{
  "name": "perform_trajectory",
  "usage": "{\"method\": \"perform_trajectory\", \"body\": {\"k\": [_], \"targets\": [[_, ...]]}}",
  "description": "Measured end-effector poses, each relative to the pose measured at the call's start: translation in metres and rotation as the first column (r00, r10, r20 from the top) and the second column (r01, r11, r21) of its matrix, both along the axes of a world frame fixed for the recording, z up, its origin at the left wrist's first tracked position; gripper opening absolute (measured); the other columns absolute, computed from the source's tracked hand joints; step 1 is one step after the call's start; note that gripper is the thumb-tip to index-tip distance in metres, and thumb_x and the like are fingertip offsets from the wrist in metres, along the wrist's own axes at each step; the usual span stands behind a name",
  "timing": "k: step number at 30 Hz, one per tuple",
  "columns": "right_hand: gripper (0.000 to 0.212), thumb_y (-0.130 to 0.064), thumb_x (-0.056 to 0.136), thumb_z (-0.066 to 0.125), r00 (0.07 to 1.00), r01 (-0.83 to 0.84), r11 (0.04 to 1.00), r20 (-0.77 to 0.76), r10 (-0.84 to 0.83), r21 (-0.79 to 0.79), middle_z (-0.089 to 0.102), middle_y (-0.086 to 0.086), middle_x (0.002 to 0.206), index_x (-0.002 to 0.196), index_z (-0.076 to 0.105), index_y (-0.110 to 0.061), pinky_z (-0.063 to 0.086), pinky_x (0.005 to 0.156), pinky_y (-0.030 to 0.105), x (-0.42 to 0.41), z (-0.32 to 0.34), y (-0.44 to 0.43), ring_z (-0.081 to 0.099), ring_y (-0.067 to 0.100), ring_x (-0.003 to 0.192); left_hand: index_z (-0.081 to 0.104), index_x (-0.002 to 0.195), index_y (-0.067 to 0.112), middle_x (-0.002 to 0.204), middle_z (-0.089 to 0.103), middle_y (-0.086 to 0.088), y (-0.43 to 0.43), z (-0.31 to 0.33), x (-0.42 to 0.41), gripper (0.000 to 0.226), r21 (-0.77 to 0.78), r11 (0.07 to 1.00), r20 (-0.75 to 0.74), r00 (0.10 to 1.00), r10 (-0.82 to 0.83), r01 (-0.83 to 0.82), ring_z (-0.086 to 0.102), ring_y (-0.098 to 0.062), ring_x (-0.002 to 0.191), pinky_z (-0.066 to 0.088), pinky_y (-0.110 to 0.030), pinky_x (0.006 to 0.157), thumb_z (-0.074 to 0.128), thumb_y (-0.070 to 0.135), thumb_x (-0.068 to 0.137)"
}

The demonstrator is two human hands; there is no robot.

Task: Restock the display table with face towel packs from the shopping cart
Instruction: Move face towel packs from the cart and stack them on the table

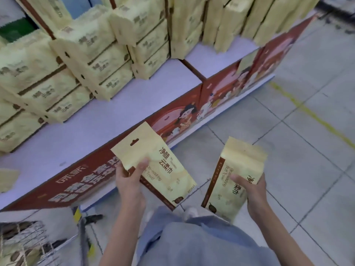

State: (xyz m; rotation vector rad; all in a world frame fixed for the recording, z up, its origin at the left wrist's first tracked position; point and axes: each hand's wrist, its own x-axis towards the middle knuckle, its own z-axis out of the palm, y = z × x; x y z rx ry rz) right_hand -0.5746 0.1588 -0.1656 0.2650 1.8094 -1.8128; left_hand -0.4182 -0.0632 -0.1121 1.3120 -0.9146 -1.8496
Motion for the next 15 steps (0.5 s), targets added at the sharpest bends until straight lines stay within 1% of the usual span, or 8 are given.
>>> {"method": "perform_trajectory", "body": {"k": [4, 6, 8, 10, 13, 14, 15], "targets": [[0.106, -0.026, 0.031, 0.087, 0.991, 0.135, 0.991, 0.002, -0.135, -0.025, 0.066, 0.012, 0.115, 0.128, 0.045, -0.011, 0.056, 0.076, 0.043, -0.04, 0.005, 0.021, 0.066, 0.03, 0.1, 0.049, 0.134, 0.015, 0.112, 0.068, 0.002, 0.007, -0.001, -0.045, 0.083, 0.012, 0.997, 0.044, 0.996, -0.081, 0.08, 0.064, -0.019, 0.103, 0.052, -0.04, 0.087, 0.077, 0.016, 0.055], [0.112, -0.029, 0.028, 0.091, 0.984, 0.175, 0.984, -0.009, -0.175, -0.029, 0.065, 0.012, 0.117, 0.129, 0.045, -0.01, 0.056, 0.077, 0.042, -0.061, 0.006, 0.024, 0.066, 0.029, 0.102, 0.049, 0.134, 0.017, 0.116, 0.068, 0.001, 0.006, -0.003, -0.068, 0.084, 0.015, 0.993, 0.063, 0.991, -0.117, 0.116, 0.063, -0.023, 0.109, 0.05, -0.042, 0.09, 0.078, 0.017, 0.055], [0.115, -0.03, 0.027, 0.092, 0.977, 0.209, 0.977, -0.02, -0.21, -0.044, 0.065, 0.012, 0.118, 0.129, 0.044, -0.009, 0.056, 0.079, 0.043, -0.084, 0.007, 0.026, 0.066, 0.028, 0.103, 0.05, 0.133, 0.015, 0.113, 0.068, 0.001, 0.006, -0.006, -0.092, 0.081, 0.003, 0.988, 0.075, 0.986, -0.152, 0.152, 0.062, -0.024, 0.109, 0.051, -0.039, 0.086, 0.077, 0.017, 0.057], [0.106, -0.022, 0.036, 0.089, 0.97, 0.241, 0.969, -0.021, -0.242, -0.059, 0.064, 0.012, 0.119, 0.13, 0.042, -0.01, 0.055, 0.081, 0.045, -0.11, 0.006, 0.026, 0.065, 0.028, 0.104, 0.052, 0.128, 0.012, 0.107, 0.069, 0.004, 0.005, -0.01, -0.12, 0.071, -0.015, 0.981, 0.083, 0.978, -0.19, 0.192, 0.063, -0.022, 0.105, 0.052, -0.033, 0.079, 0.075, 0.013, 0.061], [0.092, -0.01, 0.048, 0.082, 0.958, 0.283, 0.957, -0.024, -0.285, -0.063, 0.064, 0.01, 0.119, 0.13, 0.042, -0.011, 0.055, 0.081, 0.043, -0.151, 0.002, 0.024, 0.065, 0.026, 0.103, 0.055, 0.122, 0.015, 0.102, 0.07, 0.006, 0.006, -0.017, -0.171, 0.053, -0.021, 0.966, 0.084, 0.963, -0.255, 0.258, 0.067, -0.017, 0.095, 0.054, -0.025, 0.066, 0.072, 0.004, 0.073], [0.089, -0.009, 0.049, 0.081, 0.955, 0.295, 0.954, -0.026, -0.297, -0.062, 0.064, 0.01, 0.118, 0.13, 0.042, -0.011, 0.055, 0.081, 0.044, -0.165, 0.002, 0.024, 0.065, 0.026, 0.103, 0.056, 0.121, 0.015, 0.102, 0.07, 0.005, 0.005, -0.019, -0.19, 0.051, -0.012, 0.964, 0.081, 0.961, -0.265, 0.267, 0.068, -0.017, 0.093, 0.055, -0.024, 0.063, 0.072, 0.004, 0.074], [0.088, -0.009, 0.05, 0.08, 0.95, 0.308, 0.95, -0.027, -0.31, -0.059, 0.064, 0.011, 0.118, 0.129, 0.042, -0.011, 0.055, 0.081, 0.044, -0.179, 0.002, 0.024, 0.065, 0.027, 0.103, 0.055, 0.121, 0.015, 0.105, 0.07, 0.004, 0.004, -0.02, -0.21, 0.052, -0.004, 0.961, 0.074, 0.958, -0.277, 0.278, 0.068, -0.018, 0.095, 0.054, -0.026, 0.063, 0.072, 0.005, 0.074]]}}
